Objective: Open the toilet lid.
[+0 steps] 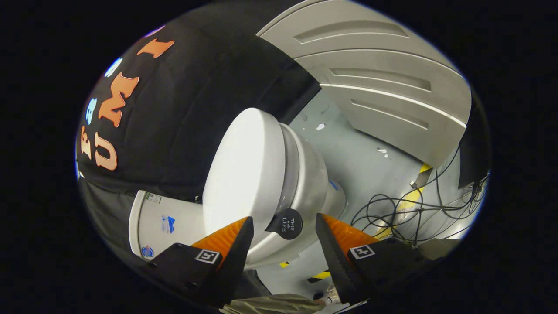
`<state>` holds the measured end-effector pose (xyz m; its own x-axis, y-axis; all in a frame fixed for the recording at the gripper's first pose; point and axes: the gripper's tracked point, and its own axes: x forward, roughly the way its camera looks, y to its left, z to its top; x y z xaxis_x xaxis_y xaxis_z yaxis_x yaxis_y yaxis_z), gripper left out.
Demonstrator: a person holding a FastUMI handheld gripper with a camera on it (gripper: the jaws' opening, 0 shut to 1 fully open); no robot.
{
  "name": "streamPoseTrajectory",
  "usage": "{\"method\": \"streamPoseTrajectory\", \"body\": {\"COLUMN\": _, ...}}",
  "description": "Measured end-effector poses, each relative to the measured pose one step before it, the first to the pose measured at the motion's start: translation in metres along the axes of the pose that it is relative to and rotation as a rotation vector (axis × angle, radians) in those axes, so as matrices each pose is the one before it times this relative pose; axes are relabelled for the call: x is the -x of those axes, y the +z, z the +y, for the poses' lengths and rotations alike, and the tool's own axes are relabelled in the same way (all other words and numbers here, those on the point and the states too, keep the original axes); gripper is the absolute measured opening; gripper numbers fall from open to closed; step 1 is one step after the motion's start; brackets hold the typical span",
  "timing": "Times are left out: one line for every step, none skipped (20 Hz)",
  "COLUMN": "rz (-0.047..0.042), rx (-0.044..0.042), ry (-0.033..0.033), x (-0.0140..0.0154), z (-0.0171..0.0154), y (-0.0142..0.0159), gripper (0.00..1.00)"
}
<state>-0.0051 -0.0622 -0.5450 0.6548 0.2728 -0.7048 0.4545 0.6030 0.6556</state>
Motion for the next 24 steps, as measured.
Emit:
{"method": "streamPoseTrajectory", "body": {"rz": 0.00779, "rx": -0.00017, "ry": 0.00105, "x": -0.00567, "z": -0.00135, "y": -0.00059, "gripper": 0.91}}
{"method": "streamPoseTrajectory", "body": {"rz": 0.00898, "rx": -0.00729, "ry": 0.00433, "x": -0.00461, "z": -0.00142, "y": -0.00107, "gripper": 0.89}}
{"method": "streamPoseTrajectory", "body": {"rz": 0.00798, "rx": -0.01939, "ry": 0.00423, "x": -0.00438, "z": -0.00001, "y": -0.00209, "gripper": 0.85}}
{"method": "streamPoseTrajectory", "body": {"rz": 0.002, "rx": -0.02772, "ry": 0.0063, "x": -0.00337, "z": -0.0003, "y": 0.00156, "gripper": 0.81}}
{"method": "streamPoseTrajectory", "body": {"rz": 0.00375, "rx": -0.02944, "ry": 0.01034, "x": -0.00183, "z": 0.00154, "y": -0.00236, "gripper": 0.75}}
{"method": "streamPoseTrajectory", "body": {"rz": -0.00884, "rx": -0.01901, "ry": 0.00861, "x": -0.00251, "z": -0.00131, "y": 0.00045, "gripper": 0.73}}
{"method": "streamPoseTrajectory", "body": {"rz": -0.00387, "rx": -0.01696, "ry": 0.01047, "x": -0.00237, "z": 0.00099, "y": 0.002, "gripper": 0.71}}
{"method": "streamPoseTrajectory", "body": {"rz": -0.00328, "rx": -0.01052, "ry": -0.00749, "x": -0.00236, "z": -0.00298, "y": -0.0008, "gripper": 0.62}}
{"method": "streamPoseTrajectory", "body": {"rz": 0.01228, "rx": -0.00335, "ry": 0.0076, "x": -0.00194, "z": 0.00044, "y": -0.003, "gripper": 0.53}}
{"method": "streamPoseTrajectory", "body": {"rz": -0.00327, "rx": -0.00728, "ry": -0.01024, "x": -0.00117, "z": -0.00481, "y": 0.00006, "gripper": 0.44}}
{"method": "streamPoseTrajectory", "body": {"rz": -0.00662, "rx": -0.0166, "ry": 0.00716, "x": 0.00011, "z": 0.00281, "y": -0.00161, "gripper": 0.35}}
{"method": "streamPoseTrajectory", "body": {"rz": -0.01318, "rx": -0.03122, "ry": 0.00921, "x": 0.00544, "z": 0.00445, "y": 0.00247, "gripper": 0.3}}
{"method": "streamPoseTrajectory", "body": {"rz": -0.01523, "rx": -0.03605, "ry": 0.01423, "x": 0.00157, "z": 0.00306, "y": 0.00362, "gripper": 0.27}}
{"method": "streamPoseTrajectory", "body": {"rz": -0.01004, "rx": -0.01906, "ry": 0.00061, "x": 0.00547, "z": 0.00252, "y": 0.00149, "gripper": 0.12}}
{"method": "streamPoseTrajectory", "body": {"rz": -0.00219, "rx": 0.01528, "ry": -0.01448, "x": -0.00079, "z": 0.0019, "y": -0.00288, "gripper": 0.08}}
{"method": "streamPoseTrajectory", "body": {"rz": -0.00236, "rx": 0.02745, "ry": -0.02872, "x": 0.00092, "z": 0.0, "y": -0.00063, "gripper": 0.08}}
{"method": "streamPoseTrajectory", "body": {"rz": -0.00001, "rx": 0.01964, "ry": -0.02854, "x": 0.00125, "z": 0.00114, "y": -0.0023, "gripper": 0.08}}
{"method": "streamPoseTrajectory", "body": {"rz": -0.01774, "rx": 0.01852, "ry": -0.02025, "x": 0.0022, "z": 0.00444, "y": 0.00232, "gripper": 0.08}}
{"method": "streamPoseTrajectory", "body": {"rz": -0.02135, "rx": 0.01899, "ry": -0.00728, "x": -0.00017, "z": 0.00578, "y": 0.00351, "gripper": 0.08}}
{"method": "streamPoseTrajectory", "body": {"rz": -0.03594, "rx": 0.01502, "ry": -0.00126, "x": -0.00089, "z": 0.00689, "y": 0.00562, "gripper": 0.08}}
{"method": "streamPoseTrajectory", "body": {"rz": -0.01009, "rx": 0.01569, "ry": 0.00119, "x": 0.00231, "z": 0.0068, "y": 0.00381, "gripper": 0.09}}
{"method": "streamPoseTrajectory", "body": {"rz": -0.00922, "rx": 0.01771, "ry": 0.00305, "x": 0.00692, "z": 0.00613, "y": 0.00065, "gripper": 0.08}}
{"method": "streamPoseTrajectory", "body": {"rz": -0.00815, "rx": 0.01752, "ry": 0.00157, "x": 0.00492, "z": 0.00826, "y": 0.00205, "gripper": 0.08}}
{"method": "streamPoseTrajectory", "body": {"rz": -0.01242, "rx": 0.02517, "ry": 0.00099, "x": 0.00882, "z": 0.00932, "y": 0.00079, "gripper": 0.08}}
